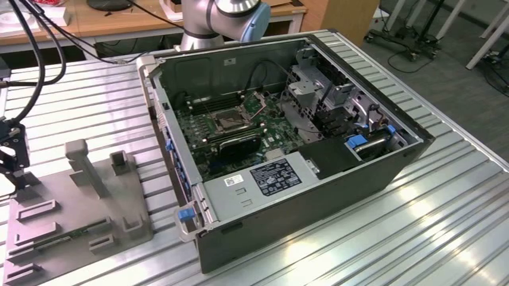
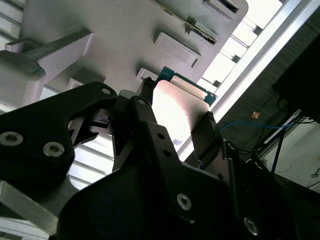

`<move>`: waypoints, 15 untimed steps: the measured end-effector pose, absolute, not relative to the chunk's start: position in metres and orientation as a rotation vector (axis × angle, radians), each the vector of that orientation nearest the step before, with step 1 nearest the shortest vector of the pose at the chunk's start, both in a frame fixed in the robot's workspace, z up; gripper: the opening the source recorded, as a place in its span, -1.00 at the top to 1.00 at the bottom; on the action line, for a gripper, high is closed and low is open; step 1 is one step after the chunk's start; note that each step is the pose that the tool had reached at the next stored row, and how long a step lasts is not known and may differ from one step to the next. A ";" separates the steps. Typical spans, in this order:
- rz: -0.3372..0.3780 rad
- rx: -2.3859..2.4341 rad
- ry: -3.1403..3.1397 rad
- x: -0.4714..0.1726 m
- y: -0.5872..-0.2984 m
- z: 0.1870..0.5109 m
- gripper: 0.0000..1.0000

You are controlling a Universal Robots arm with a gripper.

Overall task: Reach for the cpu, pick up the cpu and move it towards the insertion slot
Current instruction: 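Pick up the cpu and move it towards the insertion slot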

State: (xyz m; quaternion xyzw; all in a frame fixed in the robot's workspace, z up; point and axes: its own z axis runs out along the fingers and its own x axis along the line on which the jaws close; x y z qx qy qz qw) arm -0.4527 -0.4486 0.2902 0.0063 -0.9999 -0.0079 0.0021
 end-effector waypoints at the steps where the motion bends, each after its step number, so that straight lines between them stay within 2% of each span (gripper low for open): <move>1: -0.025 0.020 -3.137 -0.453 -0.449 0.290 -0.09; 15: -0.025 0.020 -3.137 -0.453 -0.449 0.305 -0.09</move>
